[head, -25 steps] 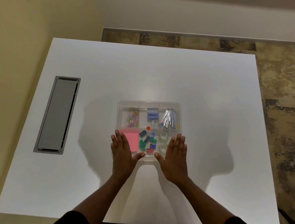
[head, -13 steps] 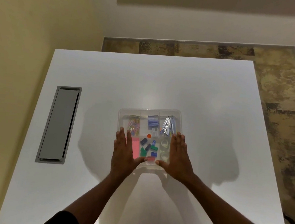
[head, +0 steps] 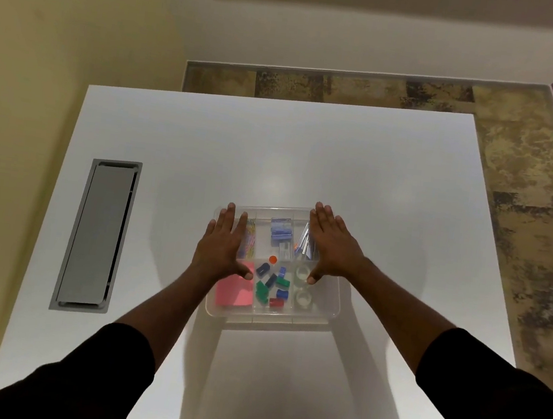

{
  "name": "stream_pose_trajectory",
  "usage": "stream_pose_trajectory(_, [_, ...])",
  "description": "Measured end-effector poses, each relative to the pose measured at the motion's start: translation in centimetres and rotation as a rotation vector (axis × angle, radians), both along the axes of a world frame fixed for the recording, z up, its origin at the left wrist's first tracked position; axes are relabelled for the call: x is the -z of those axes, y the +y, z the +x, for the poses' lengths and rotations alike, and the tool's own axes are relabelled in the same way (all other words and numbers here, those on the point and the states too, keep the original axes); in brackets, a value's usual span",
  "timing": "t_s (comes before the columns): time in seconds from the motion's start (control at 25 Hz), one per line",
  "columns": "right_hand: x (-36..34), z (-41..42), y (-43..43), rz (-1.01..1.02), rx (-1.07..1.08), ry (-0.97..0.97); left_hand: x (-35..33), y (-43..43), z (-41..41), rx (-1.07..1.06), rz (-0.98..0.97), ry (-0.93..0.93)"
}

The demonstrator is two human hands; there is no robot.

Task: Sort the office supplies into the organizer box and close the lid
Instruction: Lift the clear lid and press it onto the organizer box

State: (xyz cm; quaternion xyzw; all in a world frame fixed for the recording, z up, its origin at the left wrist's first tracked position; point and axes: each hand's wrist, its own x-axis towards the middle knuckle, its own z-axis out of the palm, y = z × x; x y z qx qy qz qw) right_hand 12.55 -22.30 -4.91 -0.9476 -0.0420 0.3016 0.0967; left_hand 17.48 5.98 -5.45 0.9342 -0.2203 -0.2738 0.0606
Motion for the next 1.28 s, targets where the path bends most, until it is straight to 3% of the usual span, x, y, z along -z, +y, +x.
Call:
stream_pose_trajectory(0.48, [-1.3, -1.6, -0.9, 0.002, 0.033, -0.089, -0.9, 0.3, -1.0, -0.03, -0.036, -0.006])
stream_pose_trajectory(0.8, [-1.5, -10.1, -1.1, 0.106, 0.089, 0.029, 0.0, 5.3, -7.7, -0.07, -0.059, 0.03])
stream_pose_trajectory(1.0, [-0.5, -11.1, -0.8, 0.074, 0.073, -0.035, 0.9, 5.3, -9.4, -0.113, -0.127, 0.056])
stream_pose_trajectory(1.28, [-1.0, -11.3, -0.5, -0.072, 0.006, -0.094, 1.3, 5.6, -10.1, -0.058, -0.061, -0.082])
